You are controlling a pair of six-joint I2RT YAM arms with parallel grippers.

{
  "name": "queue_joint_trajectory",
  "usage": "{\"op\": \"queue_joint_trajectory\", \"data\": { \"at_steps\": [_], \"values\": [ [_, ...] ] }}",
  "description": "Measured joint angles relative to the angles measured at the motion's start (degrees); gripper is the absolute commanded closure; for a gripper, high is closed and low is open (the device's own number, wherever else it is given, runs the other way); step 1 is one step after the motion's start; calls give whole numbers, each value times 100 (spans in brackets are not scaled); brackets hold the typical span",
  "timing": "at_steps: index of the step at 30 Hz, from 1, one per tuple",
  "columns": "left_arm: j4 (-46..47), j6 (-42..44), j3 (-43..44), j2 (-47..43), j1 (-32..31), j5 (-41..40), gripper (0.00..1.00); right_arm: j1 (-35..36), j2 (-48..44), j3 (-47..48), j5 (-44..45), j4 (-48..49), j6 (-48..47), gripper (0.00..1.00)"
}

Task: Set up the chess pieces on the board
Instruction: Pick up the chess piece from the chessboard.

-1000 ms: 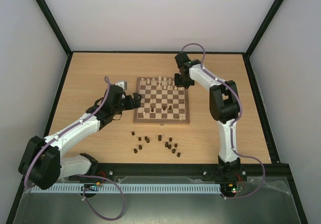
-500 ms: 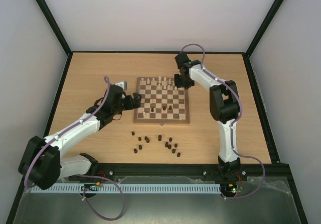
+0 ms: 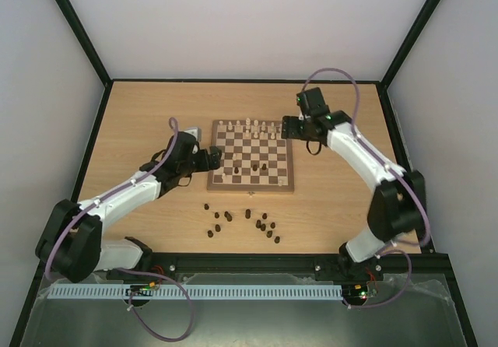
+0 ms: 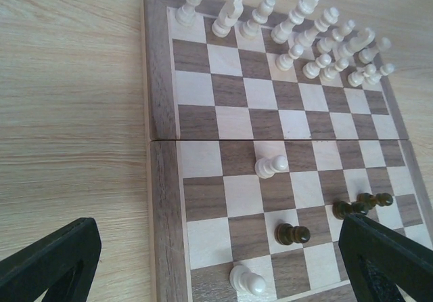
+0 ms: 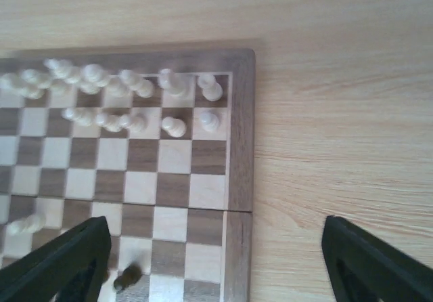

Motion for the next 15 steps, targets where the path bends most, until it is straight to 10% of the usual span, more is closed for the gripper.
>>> {"op": "queue_joint_trajectory", "data": {
  "at_steps": [15],
  "values": [
    [-723, 118, 1770, 1886, -822, -455, 38, 0, -2127, -2592, -697, 1073, 367, 5]
  ]
}}
